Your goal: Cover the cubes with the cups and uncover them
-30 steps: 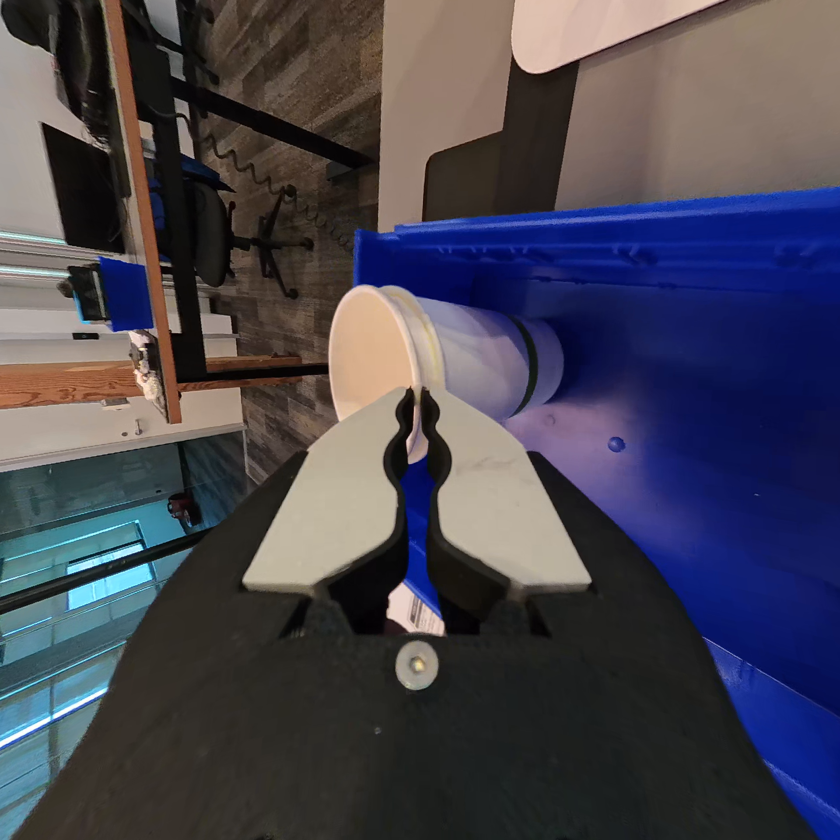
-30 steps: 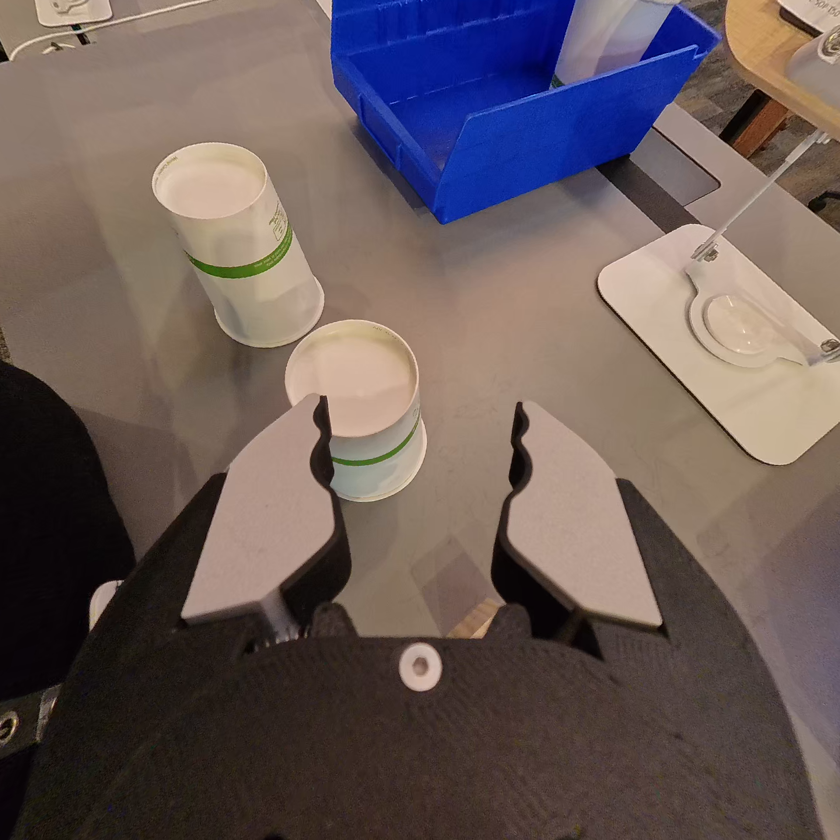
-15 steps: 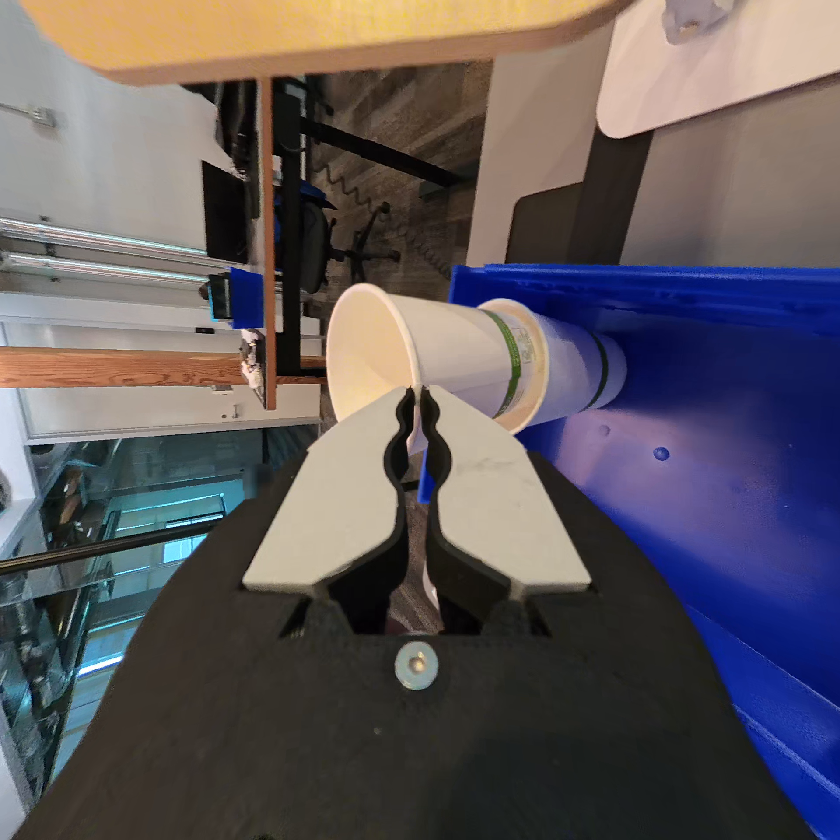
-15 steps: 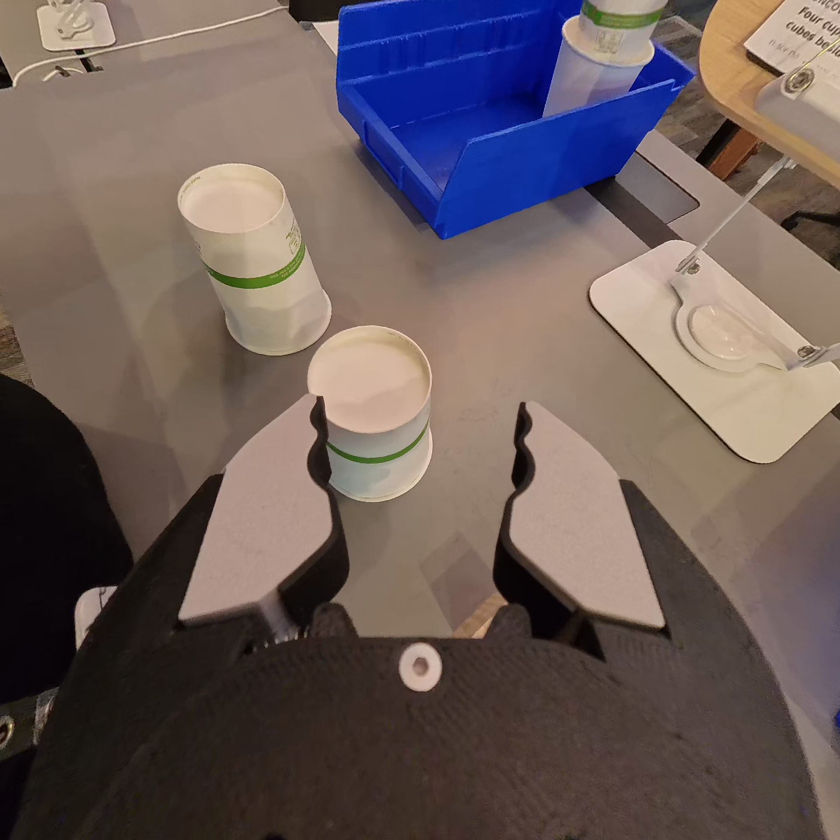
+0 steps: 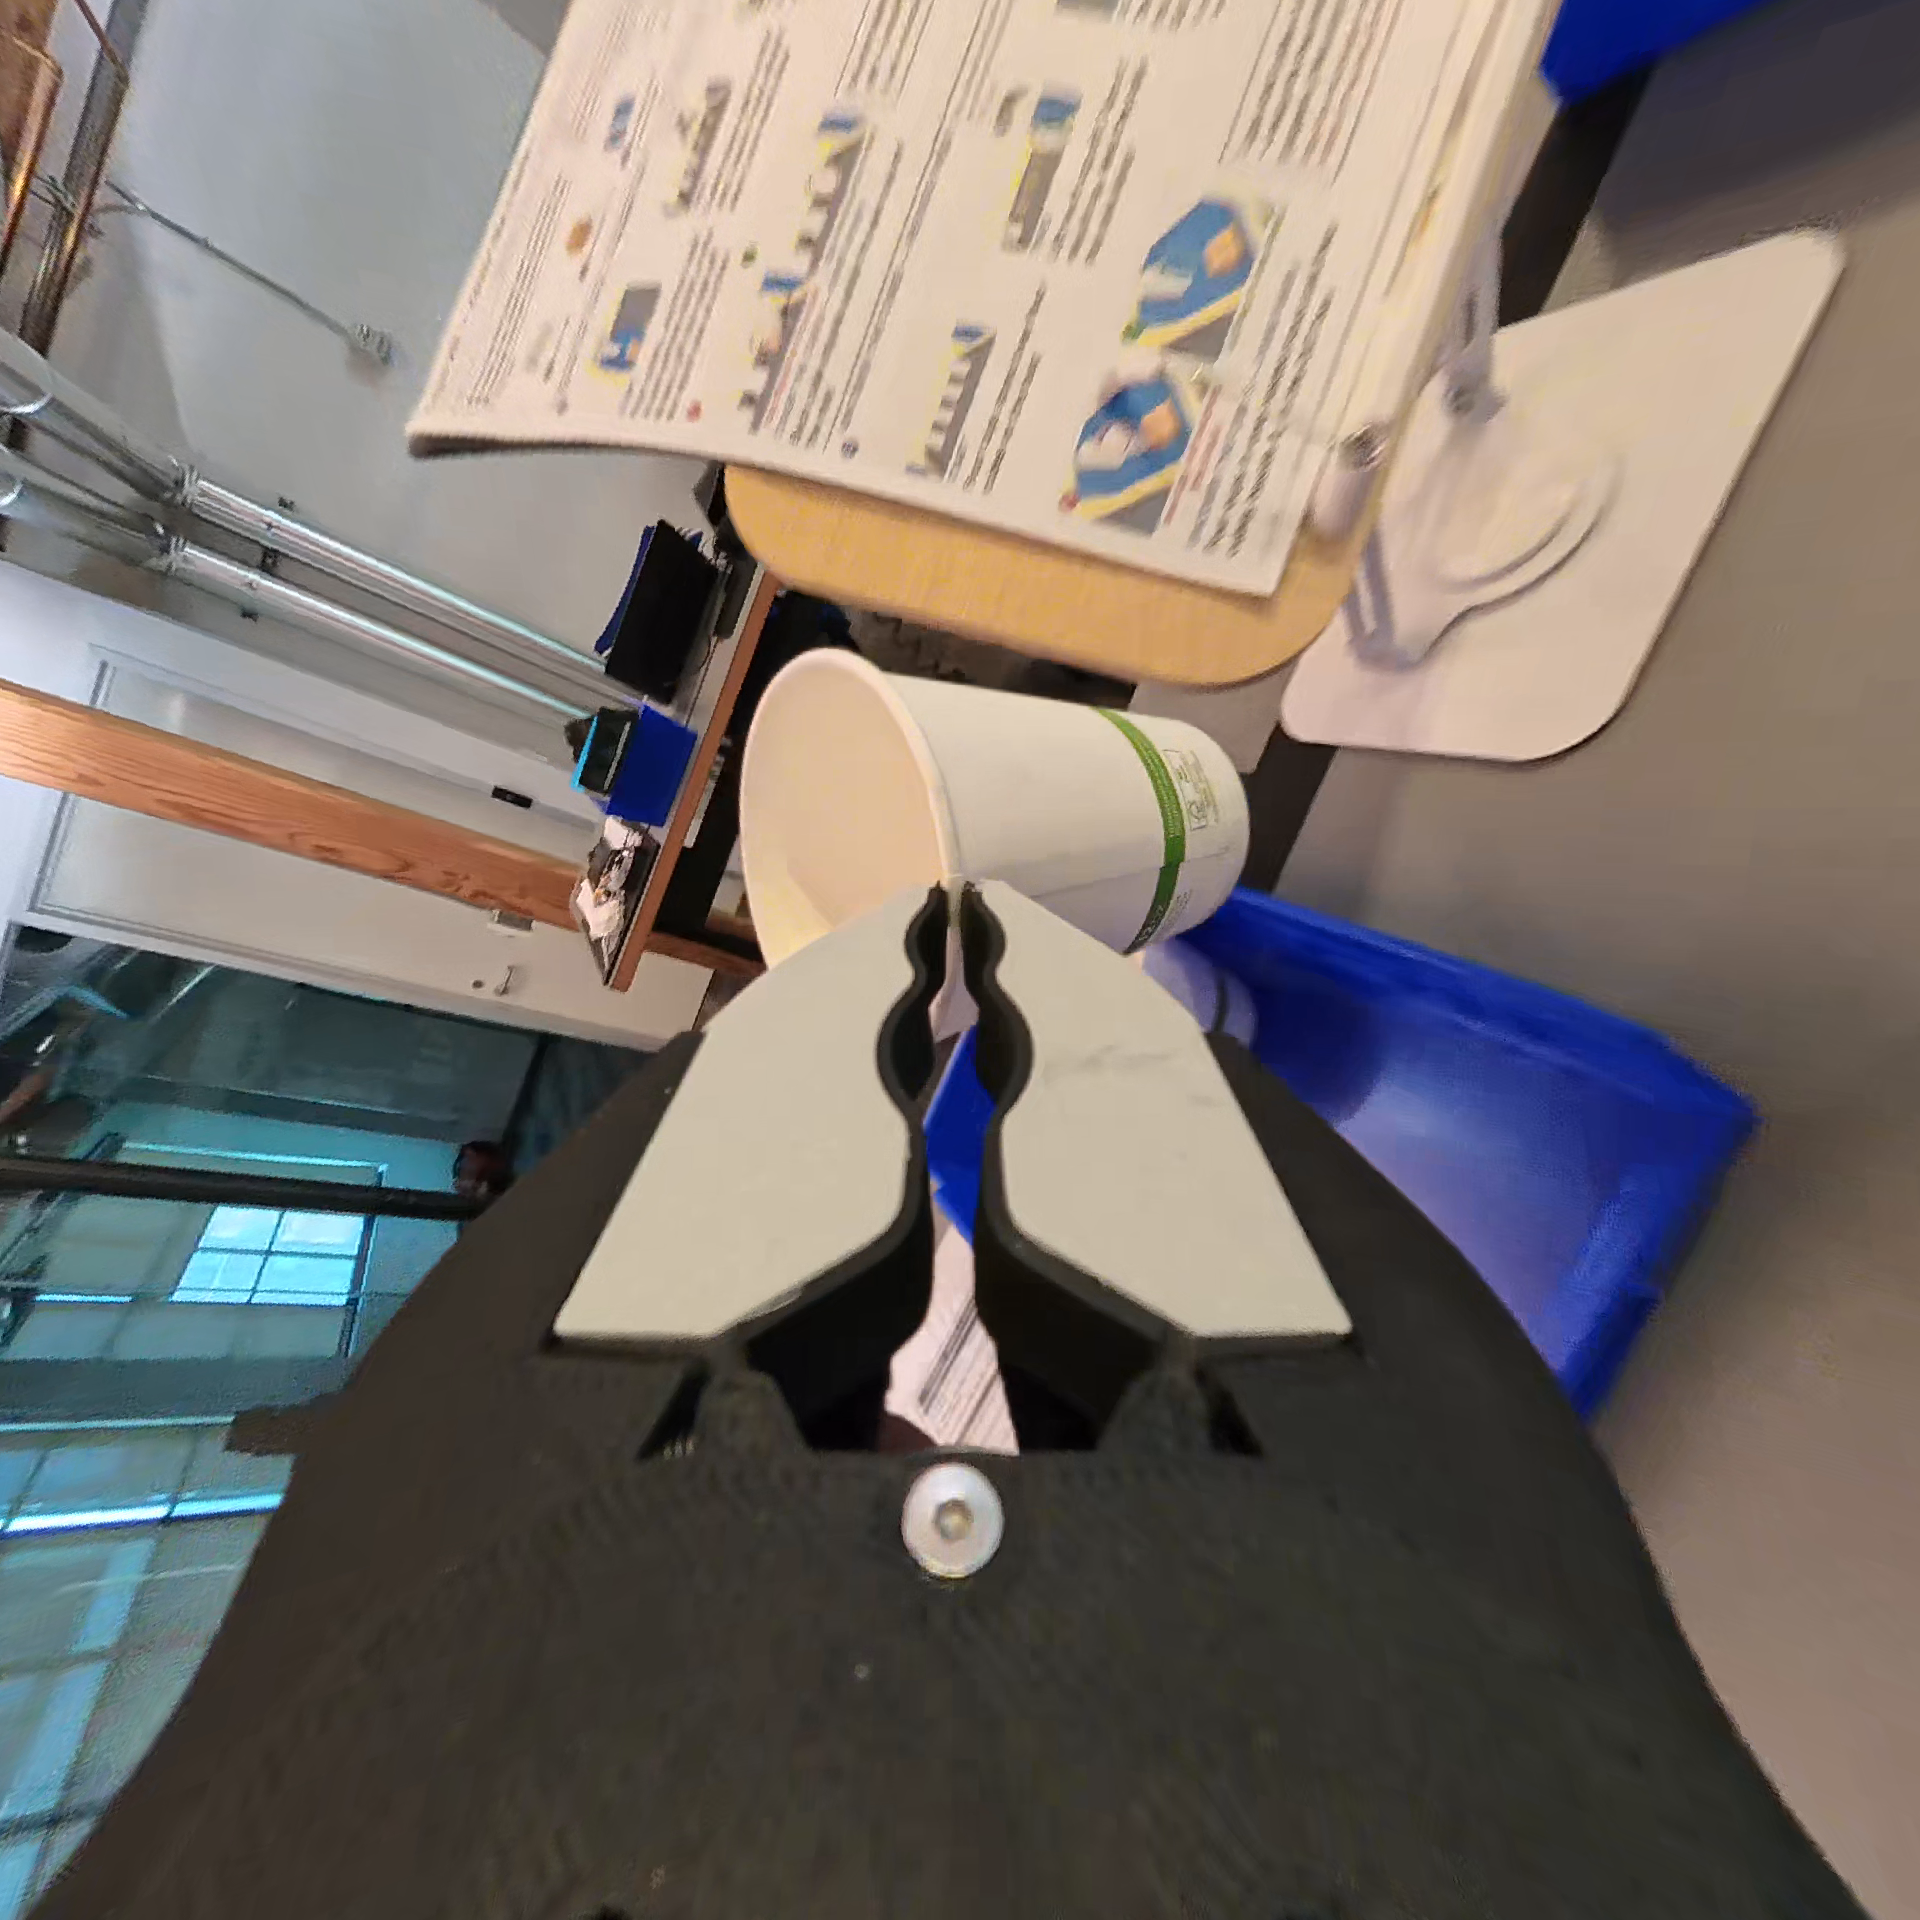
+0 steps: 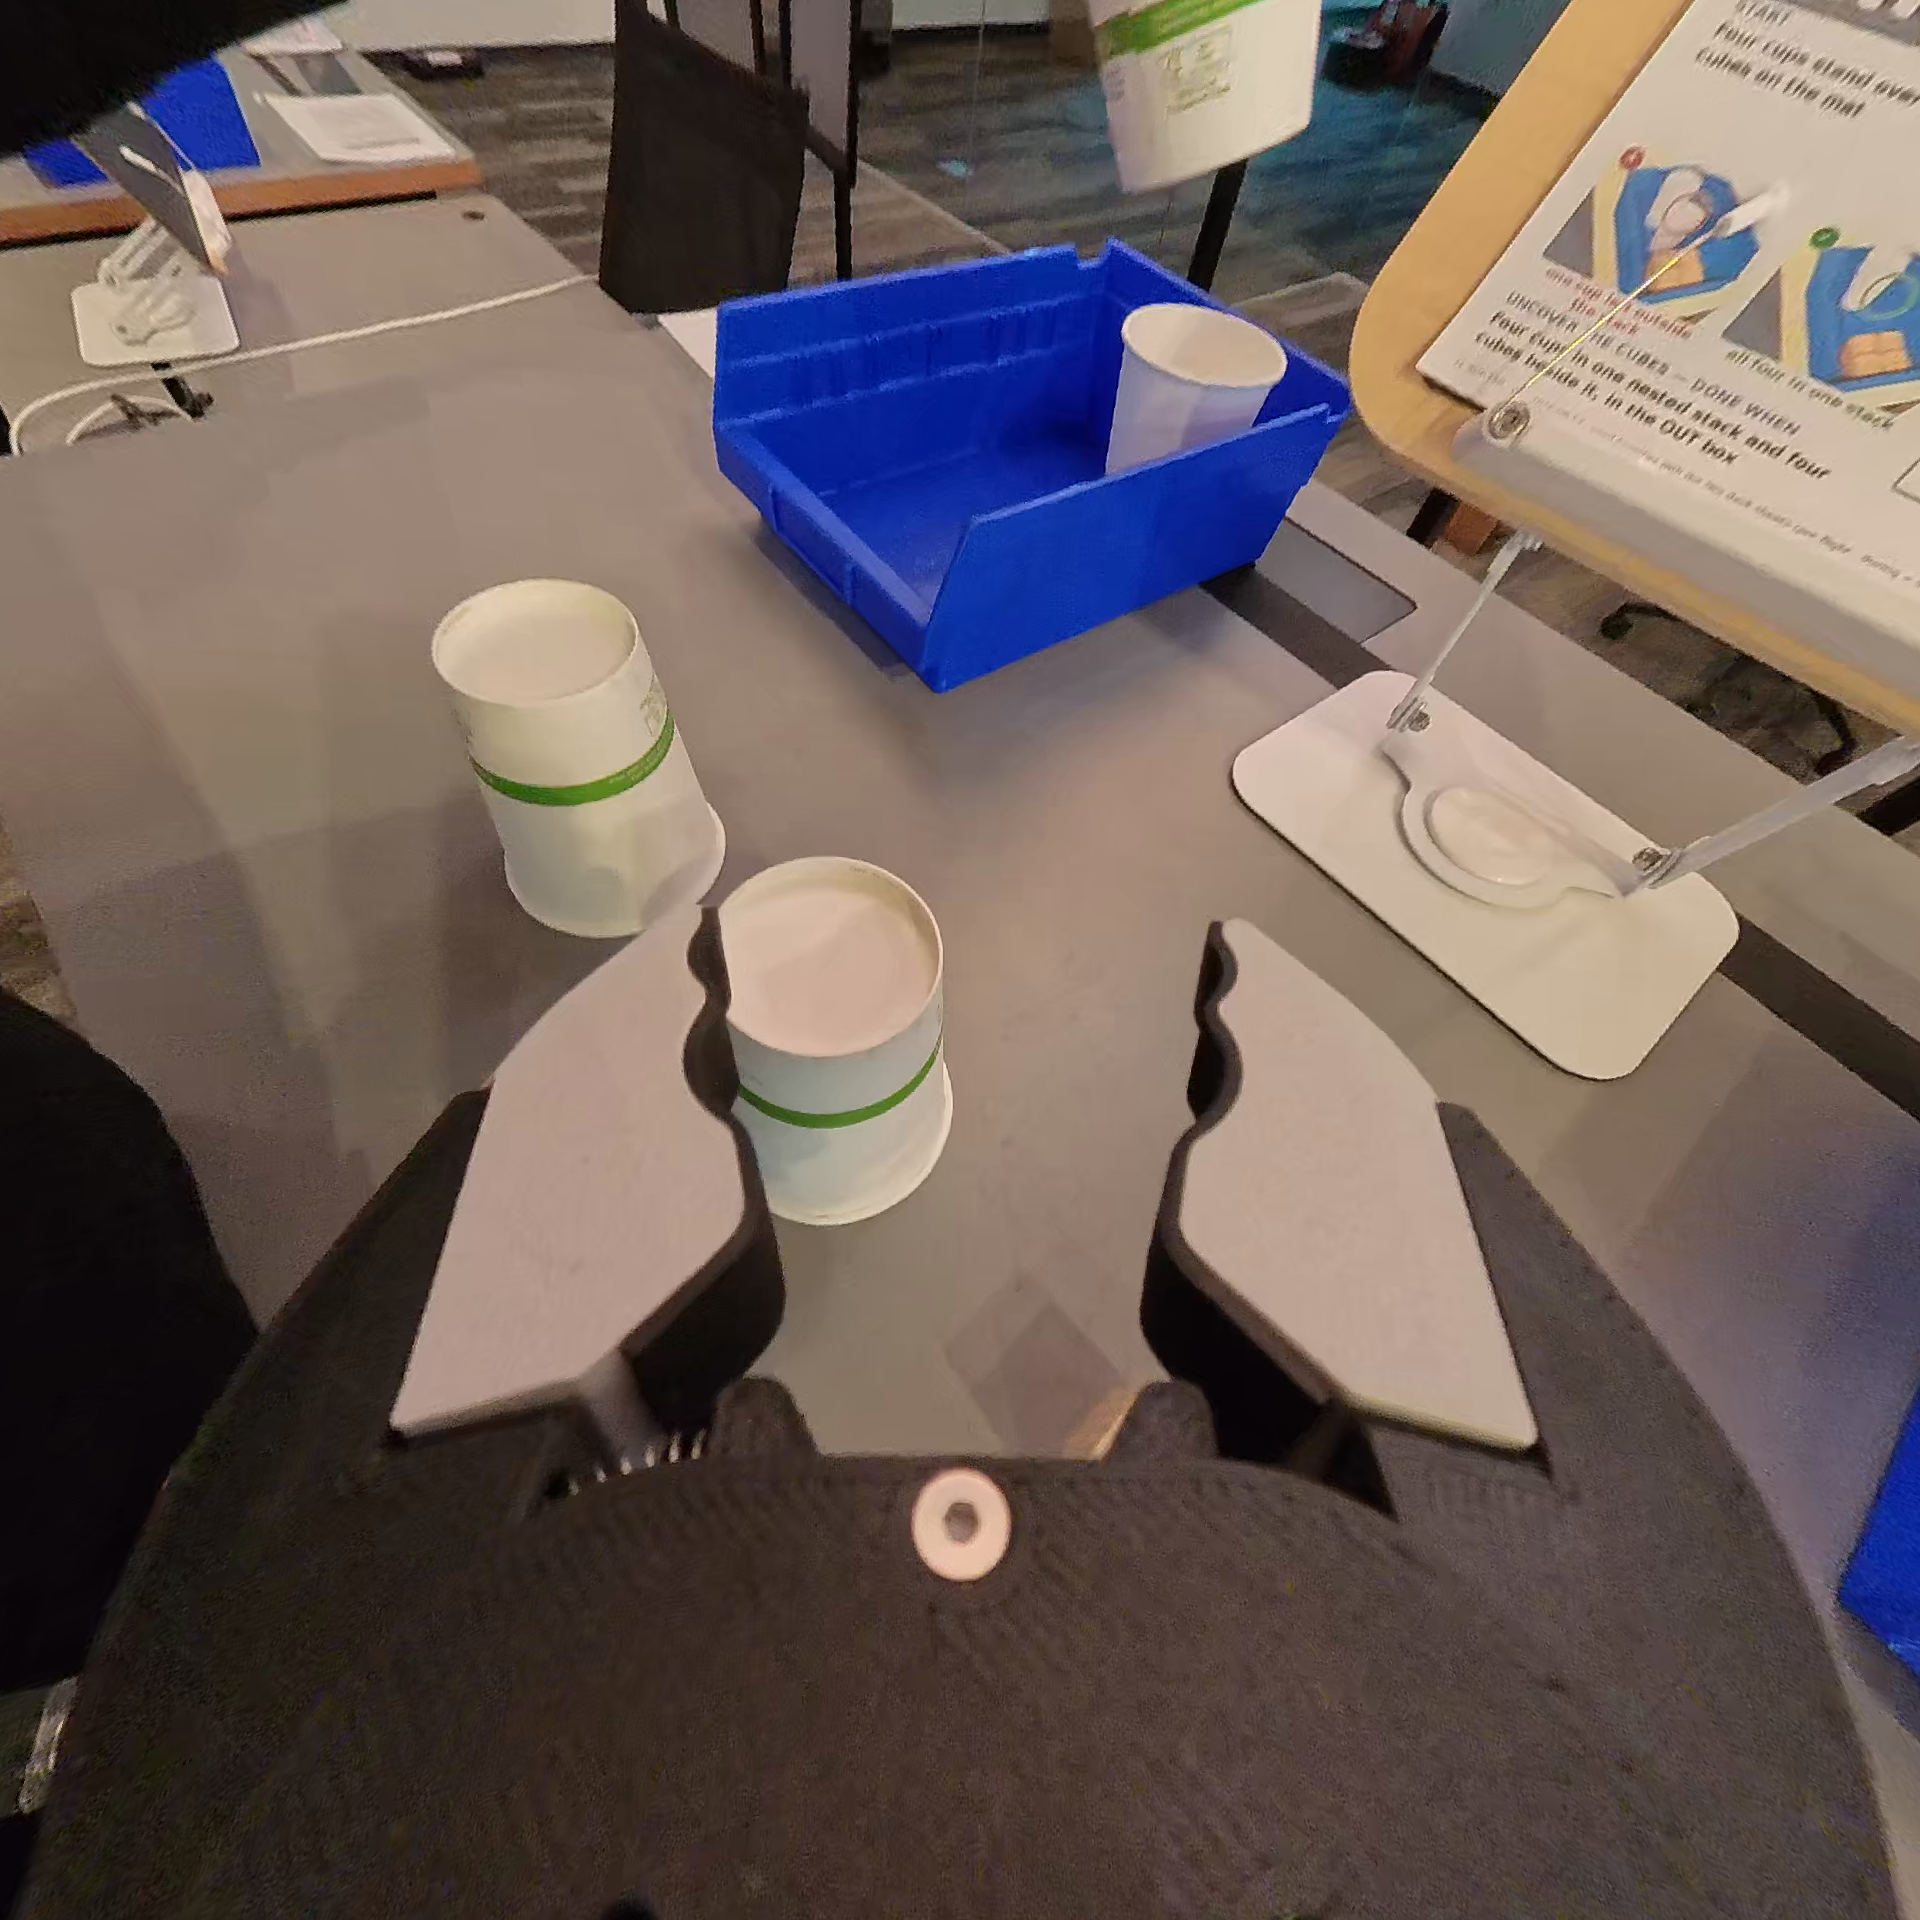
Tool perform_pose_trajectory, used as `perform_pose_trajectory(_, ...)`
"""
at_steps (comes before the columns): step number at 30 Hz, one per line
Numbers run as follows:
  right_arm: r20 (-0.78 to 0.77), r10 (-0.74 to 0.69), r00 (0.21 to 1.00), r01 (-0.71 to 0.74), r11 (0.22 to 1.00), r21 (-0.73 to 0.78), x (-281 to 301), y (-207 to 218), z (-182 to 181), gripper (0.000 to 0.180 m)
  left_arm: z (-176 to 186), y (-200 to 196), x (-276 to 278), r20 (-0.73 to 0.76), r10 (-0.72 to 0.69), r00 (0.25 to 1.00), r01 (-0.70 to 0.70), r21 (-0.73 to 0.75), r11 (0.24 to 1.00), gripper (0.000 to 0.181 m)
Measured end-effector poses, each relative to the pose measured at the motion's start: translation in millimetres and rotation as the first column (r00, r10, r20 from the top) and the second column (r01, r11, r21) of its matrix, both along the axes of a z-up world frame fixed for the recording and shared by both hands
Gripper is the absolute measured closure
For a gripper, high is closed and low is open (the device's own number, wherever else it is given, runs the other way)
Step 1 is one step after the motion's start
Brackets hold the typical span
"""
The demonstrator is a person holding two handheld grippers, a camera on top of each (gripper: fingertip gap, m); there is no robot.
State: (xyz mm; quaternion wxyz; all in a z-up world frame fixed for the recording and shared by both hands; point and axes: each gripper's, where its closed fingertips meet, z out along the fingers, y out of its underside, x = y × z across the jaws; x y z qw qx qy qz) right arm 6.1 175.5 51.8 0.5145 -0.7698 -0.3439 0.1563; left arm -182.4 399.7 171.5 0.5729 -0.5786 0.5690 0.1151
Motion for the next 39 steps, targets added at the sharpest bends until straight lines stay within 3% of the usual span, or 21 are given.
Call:
perform_pose_trajectory(3,-0.038,-0.01,0.999,0.012,0.999,0.049,-0.9,3.5,12.6,0.086,4.5,-38.9,21.3,0.078,-0.066,0.995,0.07,-0.039,0.997,0.178)
perform_pose_trajectory(7,-0.111,-0.014,0.994,0.03,0.989,0.144,-1.1,12.6,36.2,0.072,8.1,-85.8,54.0,0.324,-0.135,0.936,0.197,-0.165,0.966,0.178)
perform_pose_trajectory(12,-0.192,-0.008,0.981,0.068,0.951,0.303,1.0,25.6,69.5,0.052,7.6,-128.4,93.7,0.694,-0.119,0.71,0.468,-0.339,0.816,0.178)
perform_pose_trajectory(17,-0.341,0.022,0.94,0.095,0.942,0.322,5.3,36.1,88.8,0.046,1.3,-160.1,123.7,0.84,-0.052,0.54,0.659,-0.384,0.647,0.178)
perform_pose_trajectory(23,-0.536,0.088,0.84,0.069,0.962,0.265,12.6,38.8,98.7,0.048,-5.6,-179.7,144.4,0.861,-0.042,0.506,0.728,-0.401,0.557,0.178)
perform_pose_trajectory(24,-0.554,0.105,0.826,0.059,0.961,0.269,13.4,36.9,101.0,0.055,-7.0,-182.4,147.4,0.862,-0.042,0.504,0.737,-0.404,0.542,0.178)
perform_pose_trajectory(26,-0.575,0.135,0.807,0.048,0.955,0.292,17.9,31.3,106.9,0.086,-10.5,-185.8,152.2,0.864,-0.037,0.503,0.745,-0.411,0.526,0.178)
perform_pose_trajectory(30,-0.571,0.131,0.81,0.031,0.964,0.265,28.0,28.4,107.8,0.09,-16.0,-190.9,159.5,0.872,-0.02,0.489,0.774,-0.424,0.47,0.178)
perform_pose_trajectory(34,-0.497,0.076,0.865,0.037,0.976,0.212,55.2,28.0,114.4,0.09,-12.1,-183.7,157.8,0.871,-0.033,0.491,0.765,-0.413,0.495,0.175)
perform_pose_trajectory(39,-0.094,0.041,0.995,-0.045,0.998,-0.046,93.1,16.7,71.7,0.089,-23.7,-163.7,139.8,0.775,-0.09,0.625,0.65,-0.453,0.611,0.181)
